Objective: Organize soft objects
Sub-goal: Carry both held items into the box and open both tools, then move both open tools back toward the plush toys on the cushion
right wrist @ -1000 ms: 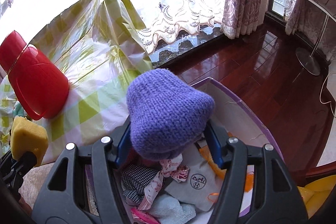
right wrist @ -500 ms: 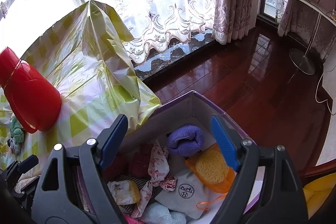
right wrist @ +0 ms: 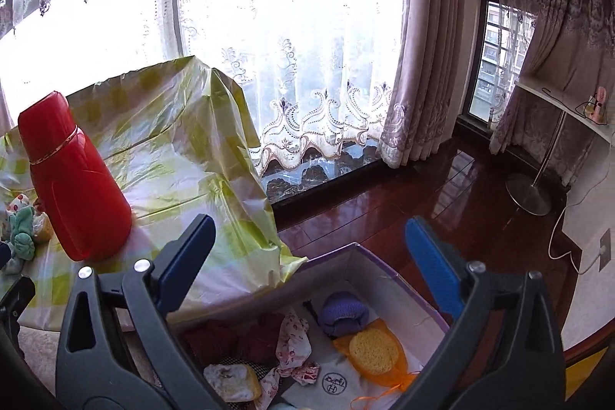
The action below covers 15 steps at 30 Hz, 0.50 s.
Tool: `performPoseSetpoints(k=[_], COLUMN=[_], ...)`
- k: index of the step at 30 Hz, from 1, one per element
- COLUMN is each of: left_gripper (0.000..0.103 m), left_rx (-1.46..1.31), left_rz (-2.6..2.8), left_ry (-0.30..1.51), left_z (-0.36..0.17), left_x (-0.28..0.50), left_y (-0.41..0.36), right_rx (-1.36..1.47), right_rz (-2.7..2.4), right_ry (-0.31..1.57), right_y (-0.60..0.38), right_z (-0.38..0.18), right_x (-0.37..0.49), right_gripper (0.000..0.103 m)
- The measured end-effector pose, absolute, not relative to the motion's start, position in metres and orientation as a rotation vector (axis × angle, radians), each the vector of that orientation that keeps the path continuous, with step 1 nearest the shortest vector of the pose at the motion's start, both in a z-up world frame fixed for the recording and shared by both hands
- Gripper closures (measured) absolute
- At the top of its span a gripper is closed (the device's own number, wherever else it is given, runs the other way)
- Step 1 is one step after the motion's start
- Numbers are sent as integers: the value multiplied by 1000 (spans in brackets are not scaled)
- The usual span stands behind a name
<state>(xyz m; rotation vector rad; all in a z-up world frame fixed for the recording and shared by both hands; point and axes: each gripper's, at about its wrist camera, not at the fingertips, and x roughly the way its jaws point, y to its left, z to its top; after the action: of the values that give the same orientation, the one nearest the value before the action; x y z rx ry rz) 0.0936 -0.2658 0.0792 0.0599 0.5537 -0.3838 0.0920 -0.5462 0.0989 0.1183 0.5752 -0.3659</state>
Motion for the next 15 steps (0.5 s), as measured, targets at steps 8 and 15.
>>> performPoseSetpoints(k=[8,15], left_gripper=[17,18], left_rx=[6,-73], left_rz=[-197,-85], left_ry=[546,541], left_z=[75,73], left_x=[86,83], left_y=[-213,-164], right_rx=[26,22], right_rz=[-285,-89], right_ry=[582,603], right_y=[-486,-422], right_z=[90,80], right_x=[91,85], right_gripper=[1,1])
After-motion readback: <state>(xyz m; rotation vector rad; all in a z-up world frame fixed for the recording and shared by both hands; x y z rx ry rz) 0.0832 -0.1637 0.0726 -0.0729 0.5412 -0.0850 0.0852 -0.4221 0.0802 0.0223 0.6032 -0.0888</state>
